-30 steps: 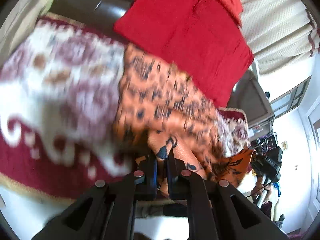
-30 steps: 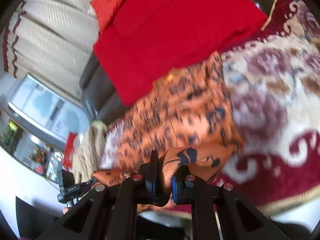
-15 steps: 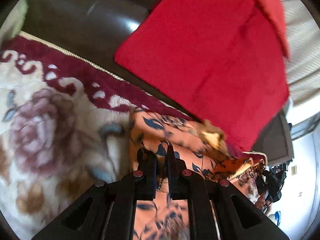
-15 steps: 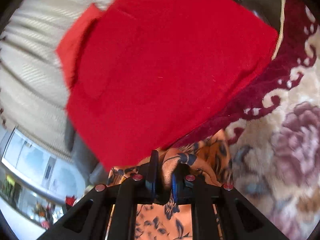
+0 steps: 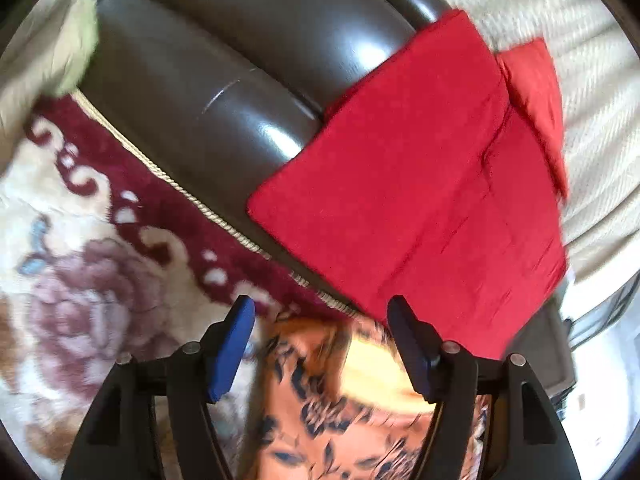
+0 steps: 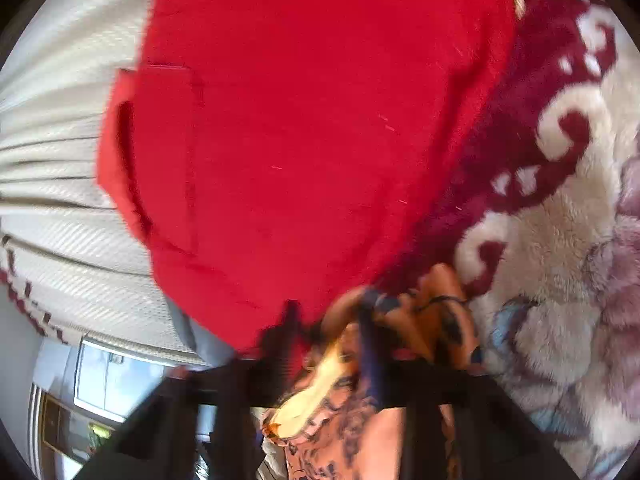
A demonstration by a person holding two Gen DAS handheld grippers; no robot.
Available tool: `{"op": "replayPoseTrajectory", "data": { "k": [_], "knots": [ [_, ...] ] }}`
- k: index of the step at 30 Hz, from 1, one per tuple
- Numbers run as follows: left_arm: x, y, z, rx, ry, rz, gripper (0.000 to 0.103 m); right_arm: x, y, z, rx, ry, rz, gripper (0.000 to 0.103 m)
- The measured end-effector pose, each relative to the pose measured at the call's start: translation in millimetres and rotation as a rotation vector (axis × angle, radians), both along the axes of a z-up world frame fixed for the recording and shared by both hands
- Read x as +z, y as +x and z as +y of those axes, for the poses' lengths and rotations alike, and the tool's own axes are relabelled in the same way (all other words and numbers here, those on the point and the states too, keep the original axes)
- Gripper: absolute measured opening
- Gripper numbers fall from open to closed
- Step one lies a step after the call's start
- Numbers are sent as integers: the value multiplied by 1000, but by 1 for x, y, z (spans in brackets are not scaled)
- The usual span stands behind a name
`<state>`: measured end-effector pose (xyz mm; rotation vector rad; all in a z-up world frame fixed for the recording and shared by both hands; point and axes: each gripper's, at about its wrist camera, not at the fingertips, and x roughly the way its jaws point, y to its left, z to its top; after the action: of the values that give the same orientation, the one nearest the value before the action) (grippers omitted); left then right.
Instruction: Fold small clothes
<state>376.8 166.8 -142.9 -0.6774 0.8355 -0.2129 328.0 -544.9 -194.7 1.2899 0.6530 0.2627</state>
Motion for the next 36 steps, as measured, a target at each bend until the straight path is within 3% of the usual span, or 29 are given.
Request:
{"op": "replayPoseTrajectory", "data": {
  "k": [1, 2, 4, 6, 8, 11, 14, 18, 21, 26, 29, 33, 36],
  "knots": [
    [3, -4, -8, -32, 38, 10, 70, 9, -7, 1, -14, -27, -15, 103],
    [4, -9, -16, -57, 63, 10, 70, 22, -21, 4, -66, -82, -42, 103],
    [5, -27, -46, -158, 139, 2, 70, 42, -35, 14, -53, -171, -102, 103],
    [2, -40, -71, -254, 204, 13, 70, 56, -43, 36, 24, -282, -90, 99],
    [-8, -44, -93, -316, 231, 50, 70, 60, -48, 61, 103, -383, -63, 80],
    [-25, -33, -119, -366, 258, 126, 70, 56, -50, 92, 185, -463, -39, 71],
    [-38, -11, -138, -406, 290, 181, 70, 45, -39, 122, 267, -559, 22, 66],
    [-40, 28, -147, -386, 278, 178, 70, 23, 3, 158, 408, -715, 106, 61],
    [-33, 64, -142, -313, 264, 164, 70, 27, 38, 165, 405, -753, 64, 61],
    [-23, 90, -117, -163, 227, 148, 70, 40, 65, 134, 232, -683, 16, 61],
    [-16, 66, -117, -200, 235, 98, 70, 47, 46, 120, 208, -626, -29, 61],
    [-17, 11, -132, -319, 314, 75, 70, 49, 4, 115, 249, -617, -45, 61],
    [-27, -31, -135, -350, 403, 94, 70, 52, -28, 129, 272, -630, -52, 61]
  ]
}}
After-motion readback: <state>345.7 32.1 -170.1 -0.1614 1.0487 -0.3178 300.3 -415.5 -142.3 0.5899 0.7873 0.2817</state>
